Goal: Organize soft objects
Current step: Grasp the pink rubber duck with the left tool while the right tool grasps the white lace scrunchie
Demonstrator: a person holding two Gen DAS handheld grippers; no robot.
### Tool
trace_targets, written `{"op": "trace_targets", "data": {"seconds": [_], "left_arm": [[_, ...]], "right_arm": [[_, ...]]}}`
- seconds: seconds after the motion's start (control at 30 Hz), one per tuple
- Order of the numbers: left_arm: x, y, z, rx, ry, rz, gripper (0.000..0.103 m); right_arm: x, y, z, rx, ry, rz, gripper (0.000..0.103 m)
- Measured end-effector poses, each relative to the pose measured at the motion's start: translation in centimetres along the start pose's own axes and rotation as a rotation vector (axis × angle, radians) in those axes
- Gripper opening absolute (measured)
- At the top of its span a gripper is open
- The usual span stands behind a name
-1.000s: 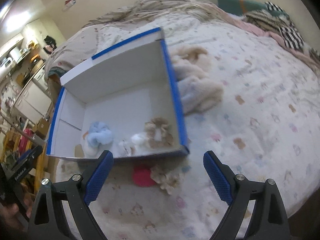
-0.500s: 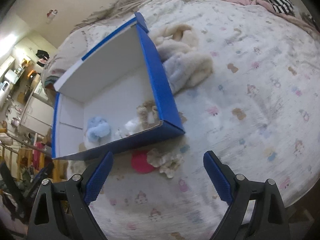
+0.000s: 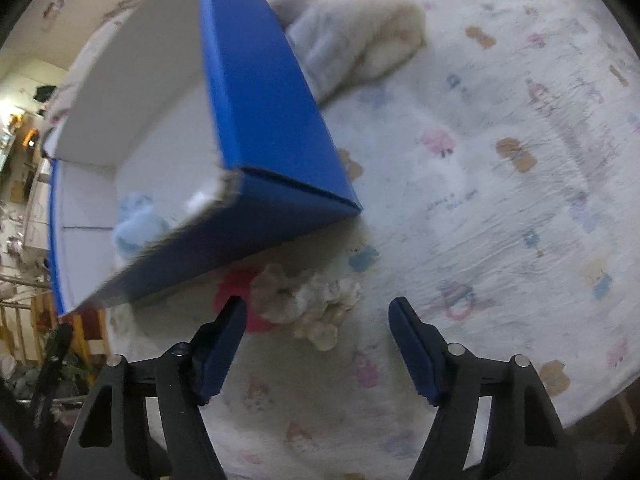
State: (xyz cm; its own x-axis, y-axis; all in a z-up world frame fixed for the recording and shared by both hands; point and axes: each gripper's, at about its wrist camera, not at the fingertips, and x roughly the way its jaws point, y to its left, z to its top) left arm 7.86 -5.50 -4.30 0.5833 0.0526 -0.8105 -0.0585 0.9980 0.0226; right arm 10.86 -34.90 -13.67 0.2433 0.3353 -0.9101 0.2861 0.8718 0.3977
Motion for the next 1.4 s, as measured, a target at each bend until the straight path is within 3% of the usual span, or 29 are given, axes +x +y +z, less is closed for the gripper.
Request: {"op": "trace_targets", "data": {"seconds": [0.03,0.23,0.27,0.4,0.7,0.93,1.13,1.2,1.23,1.27,1.33,1.4], "left_arm": [[0.1,-0.3,-0.1,0.008,0.000,0.000,0.074],[0.3,-3.2,-1.8,0.149,0.012,-0.041,0.074],[0.5,-3.7,-2.0,0.168,0.019,-0.047,0.074],[1.3,-5.9,-2.2,0.188,0.045,-0.066,0.074],[4.7,-14.6,-2.7,0.184,0.161,-0.177,0.074],[7.7,-17.7,-2.7,0.185,0.215,-0.118,0.074],[9.0,-17.9,-2.4,0.131,0.239,-0.089,0.073],[9.4,-18.0,-2.3,0.122,0.251,-0.073,0.067],[9.6,-17.9,-2.3,0.110,0.263,-0.073,0.059],[9.8,-17.8,-2.1,0.098,0.267,-0.085,0.040],[9.9,-17.8,-1.9,0.087,0.274,-0.119,0.038],[9.7,-17.9,-1.8,0.105,0.272,-0.102,0.038]], "right_arm": [[0.6,0.2,0.0,-0.013,0.014,-0.023,0.075],[1.9,1.6,-0.7,-0.111,0.042,-0.056,0.022],[1.7,1.7,-0.8,-0.124,0.029,-0.061,0.020],[-0.2,1.2,-1.1,-0.119,-0.023,-0.026,0.018],[-3.0,-1.5,-1.8,0.004,-0.096,0.028,0.018],[-3.5,-2.3,-0.7,0.064,-0.109,0.063,0.018],[-3.8,-2.6,-0.4,0.053,-0.110,0.059,0.018],[-3.6,-2.6,-0.4,0.056,-0.106,0.065,0.018],[-3.6,-2.5,-0.4,0.056,-0.108,0.068,0.018],[-3.7,-2.4,-0.4,0.054,-0.111,0.068,0.018],[-3.7,-2.2,-0.4,0.046,-0.112,0.072,0.018],[-3.6,-1.9,-0.5,0.038,-0.109,0.080,0.018]]}}
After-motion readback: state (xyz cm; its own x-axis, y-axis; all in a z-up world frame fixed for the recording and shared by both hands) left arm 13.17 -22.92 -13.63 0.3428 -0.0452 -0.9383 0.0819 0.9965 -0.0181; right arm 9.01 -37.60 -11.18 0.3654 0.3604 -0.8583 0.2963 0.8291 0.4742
